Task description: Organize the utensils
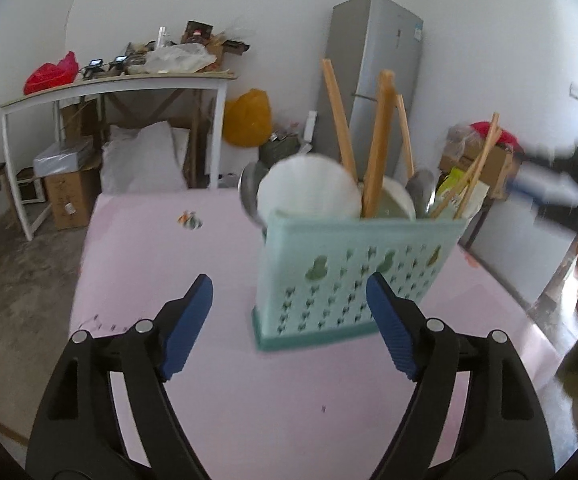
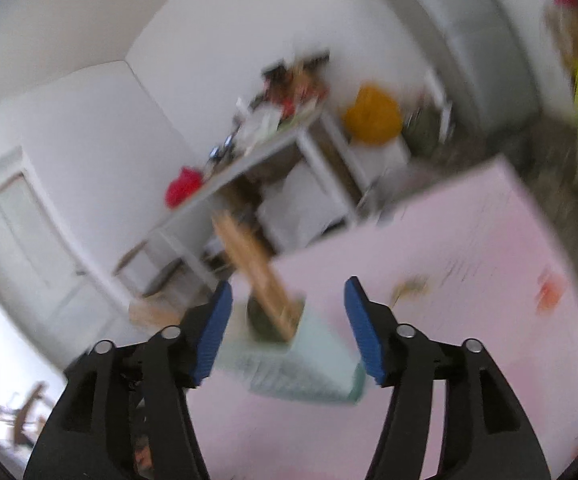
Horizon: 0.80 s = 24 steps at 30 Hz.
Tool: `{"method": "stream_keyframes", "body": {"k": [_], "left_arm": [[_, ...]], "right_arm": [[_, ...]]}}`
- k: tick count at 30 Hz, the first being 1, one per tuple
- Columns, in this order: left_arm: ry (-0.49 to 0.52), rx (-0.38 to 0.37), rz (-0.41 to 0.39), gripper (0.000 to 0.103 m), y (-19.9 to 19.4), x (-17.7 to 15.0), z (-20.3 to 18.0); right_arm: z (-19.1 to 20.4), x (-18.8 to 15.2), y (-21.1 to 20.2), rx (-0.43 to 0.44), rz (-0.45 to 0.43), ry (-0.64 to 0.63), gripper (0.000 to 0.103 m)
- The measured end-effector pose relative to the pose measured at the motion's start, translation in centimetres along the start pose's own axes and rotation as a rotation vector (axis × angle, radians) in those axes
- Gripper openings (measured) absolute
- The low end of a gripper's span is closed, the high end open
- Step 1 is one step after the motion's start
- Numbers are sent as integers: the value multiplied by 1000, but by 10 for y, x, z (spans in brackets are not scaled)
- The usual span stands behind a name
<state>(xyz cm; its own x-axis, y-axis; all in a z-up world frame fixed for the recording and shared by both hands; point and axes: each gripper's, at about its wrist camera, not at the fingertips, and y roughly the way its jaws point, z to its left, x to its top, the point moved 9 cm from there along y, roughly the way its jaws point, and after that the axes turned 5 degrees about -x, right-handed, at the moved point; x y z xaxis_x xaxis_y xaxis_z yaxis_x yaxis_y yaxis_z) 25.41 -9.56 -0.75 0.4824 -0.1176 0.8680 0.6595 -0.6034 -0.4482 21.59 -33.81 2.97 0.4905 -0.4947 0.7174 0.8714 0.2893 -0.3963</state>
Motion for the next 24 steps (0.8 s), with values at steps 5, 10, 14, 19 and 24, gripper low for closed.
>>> {"method": "stream_keyframes", "body": {"k": [5, 10, 14, 19, 24], "left_arm": [[-42, -93, 34, 77, 29, 9, 3], [-88, -154, 59, 77, 54, 12, 1], [-79, -147, 64, 79, 63, 14, -7], [-95, -135, 76, 79, 62, 14, -7], [-107, -122, 91, 79, 52, 7, -10]], "right_arm": [[-7, -34, 45, 108, 148, 26, 69], [-5, -37, 73, 180, 196, 12, 73], [-3, -37, 81, 180, 208, 3, 75], [-1, -38, 78, 167, 210, 12, 76], [4, -35, 79, 130, 218, 14, 76]]}}
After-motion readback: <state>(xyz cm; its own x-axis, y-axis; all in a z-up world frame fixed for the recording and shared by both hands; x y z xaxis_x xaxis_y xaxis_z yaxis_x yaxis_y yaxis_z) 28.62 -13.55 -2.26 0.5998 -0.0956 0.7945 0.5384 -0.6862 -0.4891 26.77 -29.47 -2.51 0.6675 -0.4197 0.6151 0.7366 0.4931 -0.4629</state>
